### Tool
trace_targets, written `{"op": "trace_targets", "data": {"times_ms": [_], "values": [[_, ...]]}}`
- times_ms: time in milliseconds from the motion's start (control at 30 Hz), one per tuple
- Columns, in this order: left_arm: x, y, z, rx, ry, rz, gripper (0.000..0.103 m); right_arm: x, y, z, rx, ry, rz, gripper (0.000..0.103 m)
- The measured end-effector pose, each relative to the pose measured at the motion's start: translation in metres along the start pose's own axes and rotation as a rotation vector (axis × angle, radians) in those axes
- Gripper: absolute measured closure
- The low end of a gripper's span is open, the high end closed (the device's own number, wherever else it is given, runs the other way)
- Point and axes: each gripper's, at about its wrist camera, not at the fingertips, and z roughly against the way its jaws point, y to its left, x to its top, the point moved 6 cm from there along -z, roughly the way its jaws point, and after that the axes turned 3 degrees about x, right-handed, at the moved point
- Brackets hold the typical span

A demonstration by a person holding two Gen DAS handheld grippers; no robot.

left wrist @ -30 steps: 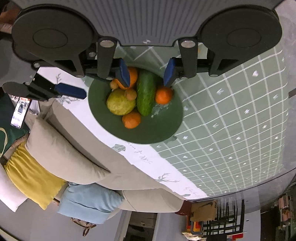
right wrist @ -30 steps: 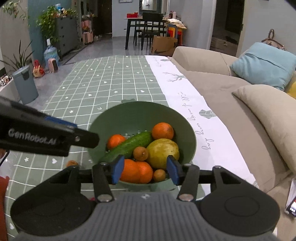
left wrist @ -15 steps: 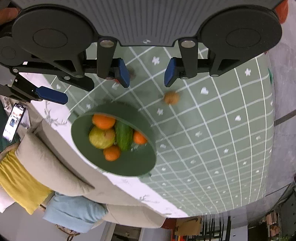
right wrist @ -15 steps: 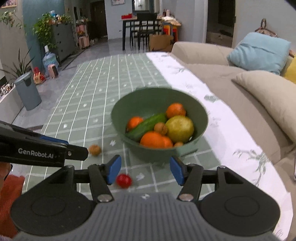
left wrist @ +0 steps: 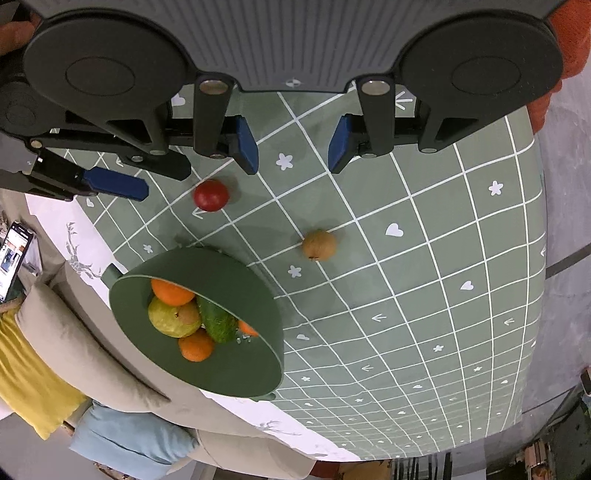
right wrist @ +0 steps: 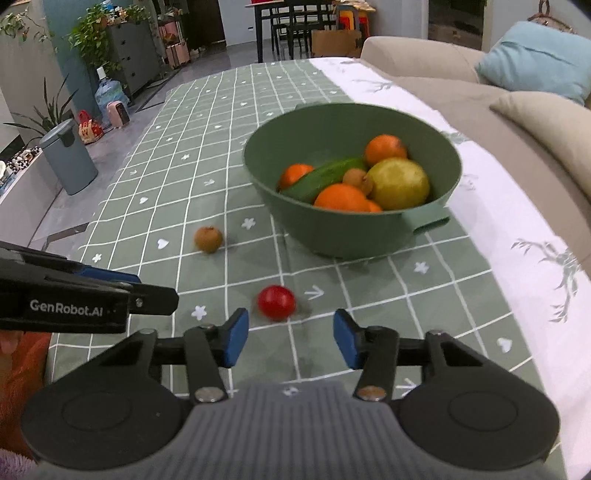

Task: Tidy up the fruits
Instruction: 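Withdraw both tools toward the last brown fruit and red tomato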

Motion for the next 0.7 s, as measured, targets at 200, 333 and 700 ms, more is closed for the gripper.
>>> {"op": "trace_targets", "data": {"times_ms": [200, 333, 700], "values": [[0.004, 0.004, -0.006, 0.003, -0.012, 0.013, 0.051, 0.002, 0.004, -0.011, 0.014, 0.014, 0.018, 0.071], [0.005, 0.006, -0.012, 0.014, -0.006, 0.011, 0.051, 0.004, 0.005, -0.022, 0.013, 0.028, 0.023, 0.072], [0.013, 0.008, -0.028, 0.027, -0.004, -0.004, 0.051, 0.008, 0.002, -0.041, 0.029, 0.051, -0.006, 0.072]]}}
